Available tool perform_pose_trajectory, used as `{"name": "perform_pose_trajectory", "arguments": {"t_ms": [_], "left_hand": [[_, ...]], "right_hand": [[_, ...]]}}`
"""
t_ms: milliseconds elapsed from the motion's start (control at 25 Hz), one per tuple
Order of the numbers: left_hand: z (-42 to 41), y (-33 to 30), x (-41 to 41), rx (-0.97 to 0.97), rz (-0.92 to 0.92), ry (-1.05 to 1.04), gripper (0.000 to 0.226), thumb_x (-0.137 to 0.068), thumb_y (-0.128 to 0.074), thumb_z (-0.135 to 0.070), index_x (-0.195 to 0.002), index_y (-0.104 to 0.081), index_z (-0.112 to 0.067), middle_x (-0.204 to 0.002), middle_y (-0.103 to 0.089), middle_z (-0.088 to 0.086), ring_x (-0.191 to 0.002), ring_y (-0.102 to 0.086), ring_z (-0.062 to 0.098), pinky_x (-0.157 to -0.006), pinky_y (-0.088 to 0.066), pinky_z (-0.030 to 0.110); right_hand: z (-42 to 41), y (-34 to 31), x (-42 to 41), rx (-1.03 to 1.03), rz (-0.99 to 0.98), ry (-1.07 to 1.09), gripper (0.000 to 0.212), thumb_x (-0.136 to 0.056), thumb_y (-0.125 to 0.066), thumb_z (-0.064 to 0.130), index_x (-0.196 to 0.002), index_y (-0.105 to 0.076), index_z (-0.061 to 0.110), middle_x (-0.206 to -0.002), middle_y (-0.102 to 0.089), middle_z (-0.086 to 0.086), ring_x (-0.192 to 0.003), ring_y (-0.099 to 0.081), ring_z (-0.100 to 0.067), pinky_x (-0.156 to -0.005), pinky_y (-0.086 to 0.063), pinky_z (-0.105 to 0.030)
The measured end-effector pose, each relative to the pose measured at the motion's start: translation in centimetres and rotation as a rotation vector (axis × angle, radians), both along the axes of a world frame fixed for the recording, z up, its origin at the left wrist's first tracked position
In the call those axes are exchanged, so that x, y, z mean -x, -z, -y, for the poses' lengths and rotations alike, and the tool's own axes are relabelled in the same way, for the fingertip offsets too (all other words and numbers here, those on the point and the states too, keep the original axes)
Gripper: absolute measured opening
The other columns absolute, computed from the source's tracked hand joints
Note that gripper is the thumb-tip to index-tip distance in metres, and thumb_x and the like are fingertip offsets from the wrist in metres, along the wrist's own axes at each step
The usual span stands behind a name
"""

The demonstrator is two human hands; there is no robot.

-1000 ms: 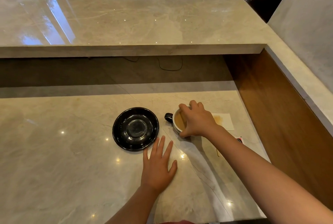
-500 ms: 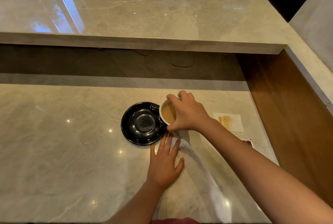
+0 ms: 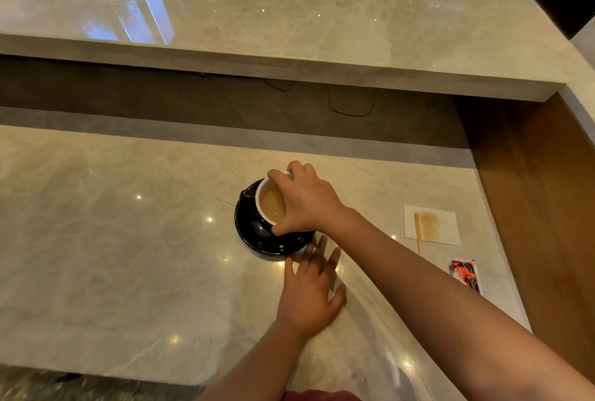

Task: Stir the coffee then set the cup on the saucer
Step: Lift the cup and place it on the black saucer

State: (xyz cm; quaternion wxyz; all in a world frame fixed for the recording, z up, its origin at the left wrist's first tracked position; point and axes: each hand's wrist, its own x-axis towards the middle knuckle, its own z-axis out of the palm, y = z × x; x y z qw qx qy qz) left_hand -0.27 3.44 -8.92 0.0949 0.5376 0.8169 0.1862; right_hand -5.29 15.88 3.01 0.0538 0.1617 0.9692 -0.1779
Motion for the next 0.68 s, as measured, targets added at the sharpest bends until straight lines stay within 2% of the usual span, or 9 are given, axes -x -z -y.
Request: {"name": "perform_pose_trajectory", "arguments": {"t_ms": [120, 680], "left_hand": [[0.00, -0.12, 0.06, 0.016, -0.014, 0.007, 0.054, -0.089, -0.035, -0.047, -0.136, -0.038, -0.020, -0.141, -0.042, 0.009, -0.136, -0.019, 0.025, -0.106, -0.013, 0.056], [0.03, -0.04, 0.07, -0.004, -0.031, 0.009, 0.050, -0.089, -0.038, -0.046, -0.128, -0.050, -0.018, -0.136, -0.047, 0.009, -0.134, -0.024, 0.025, -0.105, -0.010, 0.050]], "right_hand": [[0.53, 0.41, 0.37, -0.001, 0.003, -0.023, 0.092, -0.055, -0.078, 0.048, -0.131, -0.031, 0.023, -0.127, -0.039, -0.012, -0.114, -0.036, -0.029, -0.078, -0.052, -0.042], [0.80, 0.74, 0.80, -0.061, 0.069, -0.060, 0.097, -0.060, -0.075, 0.053, -0.137, -0.024, 0.025, -0.135, -0.034, -0.011, -0.119, -0.032, -0.031, -0.081, -0.048, -0.043]]}}
